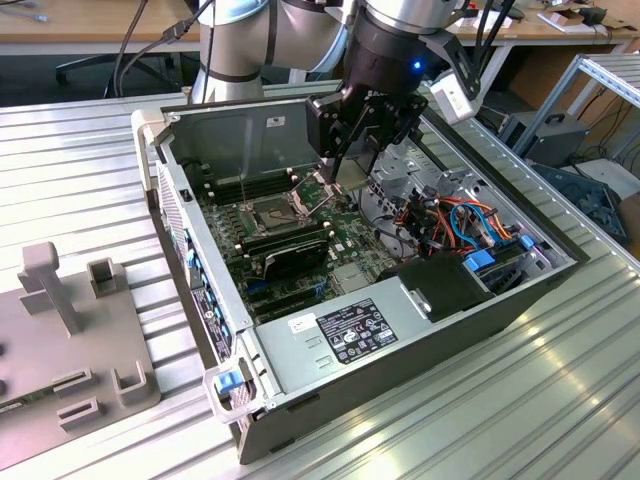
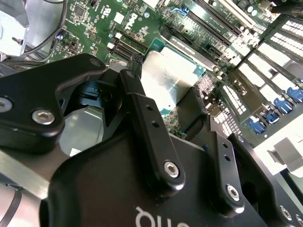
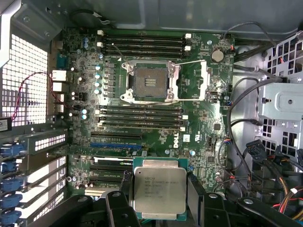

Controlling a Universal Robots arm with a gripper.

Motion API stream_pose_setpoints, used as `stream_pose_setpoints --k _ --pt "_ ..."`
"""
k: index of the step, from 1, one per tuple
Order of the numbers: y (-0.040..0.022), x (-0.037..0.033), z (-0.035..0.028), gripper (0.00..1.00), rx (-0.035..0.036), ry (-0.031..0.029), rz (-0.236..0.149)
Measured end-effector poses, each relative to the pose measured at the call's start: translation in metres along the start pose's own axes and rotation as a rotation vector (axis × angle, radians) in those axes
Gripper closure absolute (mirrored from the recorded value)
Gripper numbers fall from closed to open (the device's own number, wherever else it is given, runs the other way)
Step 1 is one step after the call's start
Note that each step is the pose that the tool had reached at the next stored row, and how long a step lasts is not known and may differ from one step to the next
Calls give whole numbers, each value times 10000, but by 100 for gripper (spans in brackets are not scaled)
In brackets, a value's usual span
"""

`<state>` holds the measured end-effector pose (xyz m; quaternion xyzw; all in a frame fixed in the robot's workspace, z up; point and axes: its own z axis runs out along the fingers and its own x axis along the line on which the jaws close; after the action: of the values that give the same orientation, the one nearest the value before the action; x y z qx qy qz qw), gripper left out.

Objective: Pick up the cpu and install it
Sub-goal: 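Pick up the cpu and move it towards the insertion slot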

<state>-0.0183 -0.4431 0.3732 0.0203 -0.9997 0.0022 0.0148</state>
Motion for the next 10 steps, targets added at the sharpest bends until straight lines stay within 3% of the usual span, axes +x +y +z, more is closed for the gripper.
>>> stream_pose_setpoints --k 7,10 --pt "-6 -137 -2 45 0 1 3" --pt "-5 -142 -2 45 0 0 3"
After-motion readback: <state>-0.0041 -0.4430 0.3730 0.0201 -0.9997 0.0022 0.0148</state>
